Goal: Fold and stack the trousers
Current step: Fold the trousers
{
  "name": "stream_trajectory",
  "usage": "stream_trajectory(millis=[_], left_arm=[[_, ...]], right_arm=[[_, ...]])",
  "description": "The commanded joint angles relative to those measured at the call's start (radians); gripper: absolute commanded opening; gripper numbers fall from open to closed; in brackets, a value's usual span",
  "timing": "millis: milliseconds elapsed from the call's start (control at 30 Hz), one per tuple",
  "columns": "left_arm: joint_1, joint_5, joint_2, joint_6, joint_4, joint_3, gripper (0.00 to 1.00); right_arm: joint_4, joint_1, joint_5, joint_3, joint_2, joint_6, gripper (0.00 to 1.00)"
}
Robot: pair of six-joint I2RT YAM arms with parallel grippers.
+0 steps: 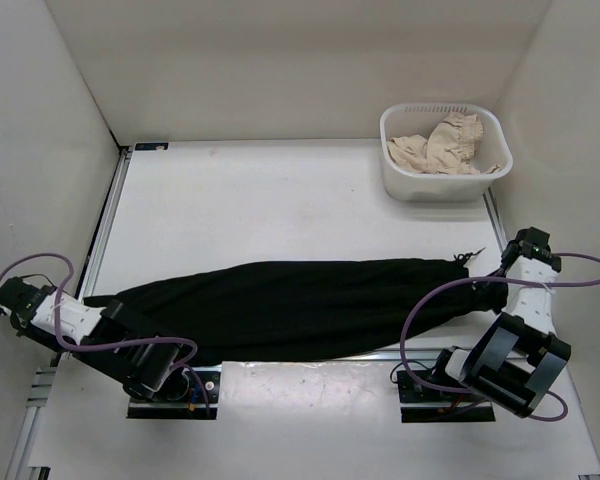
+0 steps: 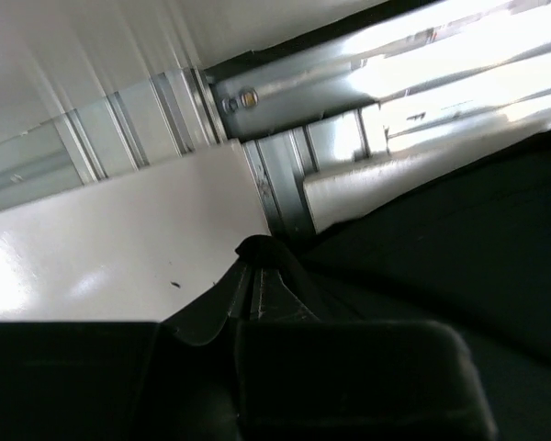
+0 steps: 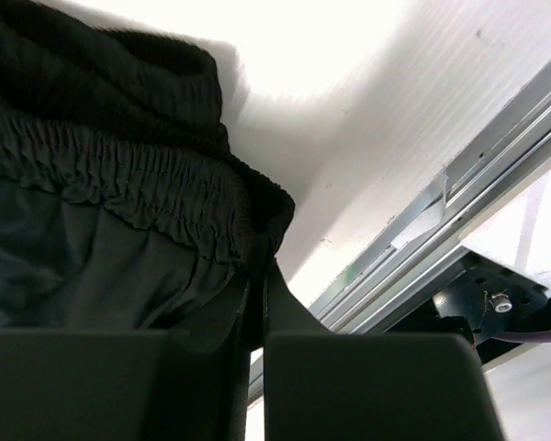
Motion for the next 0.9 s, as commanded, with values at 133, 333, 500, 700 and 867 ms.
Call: stream_trajectory(millis=[133, 333, 500, 700, 867], left_arm=[[0.018, 0.021, -0.030, -0.001, 0.024, 0.056, 0.14], [0.018, -0.009, -0.079, -0.001, -0.015, -0.039, 0.50], [0.018, 0.043, -0.116, -0.001, -0.110, 0.019, 0.69], [-0.086, 0.161, -0.166, -0.001, -0.251, 0.179, 0.72], [-0.238, 0.173, -0.157, -0.001, -0.345, 0.201, 0.68]], right_arm=[[-0.015, -0.010, 0.041, 0.081, 0.004, -0.015, 0.00], [-0.015, -0.010, 0.075, 0.040, 0.004, -0.024, 0.66], [-0.015, -0.010, 0.042, 0.099, 0.004, -0.042, 0.72], [0.003, 0.221, 0.063, 0.199, 0.017, -0.088, 0.71], [-0.011, 0.500, 0.236, 0.285, 0.006, -0.032, 0.64]])
